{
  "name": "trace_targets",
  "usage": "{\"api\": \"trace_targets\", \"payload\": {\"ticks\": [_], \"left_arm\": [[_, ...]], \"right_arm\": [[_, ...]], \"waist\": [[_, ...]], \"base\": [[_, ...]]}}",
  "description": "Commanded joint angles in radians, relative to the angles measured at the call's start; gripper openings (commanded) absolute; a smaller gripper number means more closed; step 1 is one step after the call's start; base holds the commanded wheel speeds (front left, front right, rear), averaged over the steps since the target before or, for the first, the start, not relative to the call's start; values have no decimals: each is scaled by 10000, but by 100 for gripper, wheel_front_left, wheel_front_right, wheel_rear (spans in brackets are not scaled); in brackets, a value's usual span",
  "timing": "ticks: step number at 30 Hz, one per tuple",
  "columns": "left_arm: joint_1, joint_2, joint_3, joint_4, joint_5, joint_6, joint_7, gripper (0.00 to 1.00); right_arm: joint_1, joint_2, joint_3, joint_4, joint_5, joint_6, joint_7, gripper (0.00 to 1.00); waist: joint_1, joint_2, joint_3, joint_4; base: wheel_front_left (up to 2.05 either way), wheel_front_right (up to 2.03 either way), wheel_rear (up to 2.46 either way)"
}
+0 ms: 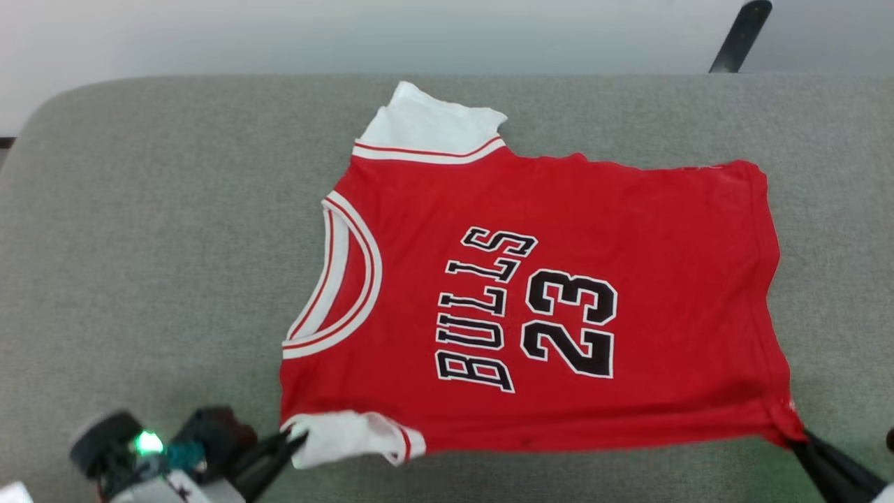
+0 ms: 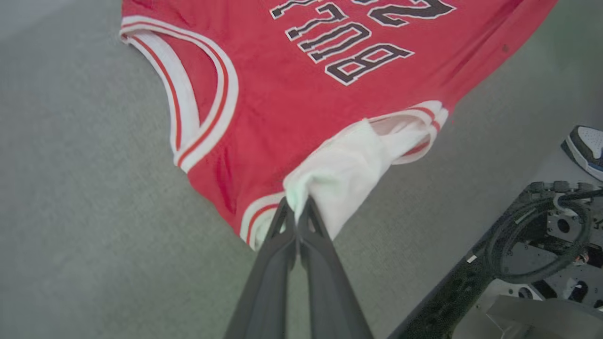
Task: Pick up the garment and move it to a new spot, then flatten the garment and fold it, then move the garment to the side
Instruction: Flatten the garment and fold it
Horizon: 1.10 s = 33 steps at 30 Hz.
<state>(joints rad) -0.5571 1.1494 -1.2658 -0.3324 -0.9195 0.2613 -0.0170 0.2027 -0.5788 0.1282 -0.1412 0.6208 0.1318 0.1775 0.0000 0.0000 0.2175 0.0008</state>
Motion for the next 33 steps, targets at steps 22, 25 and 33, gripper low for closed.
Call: {"api": "trace_targets", "payload": {"ticks": [22,25,33], "left_arm": [[-5417,-2221,-81,3717,925,-3916,3922,0],[-5464,-2405,-155,3833,653,-3921,4214,0],[-5223,-2683,-154,4211,-175,-3911,5052,0]], "right_arm": [[-4450,1088,28,930,-520,-22,4083,0],[-4817,1233,239,1207,-545,-22,4396,0],[-5539,1360,598,1715,-414,-20,5208,0]], "waist": [[0,0,1256,-914],[0,0,1415,-952],[0,0,1502,-893]], "base": [[0,0,0],[0,0,0],[0,0,0]]}}
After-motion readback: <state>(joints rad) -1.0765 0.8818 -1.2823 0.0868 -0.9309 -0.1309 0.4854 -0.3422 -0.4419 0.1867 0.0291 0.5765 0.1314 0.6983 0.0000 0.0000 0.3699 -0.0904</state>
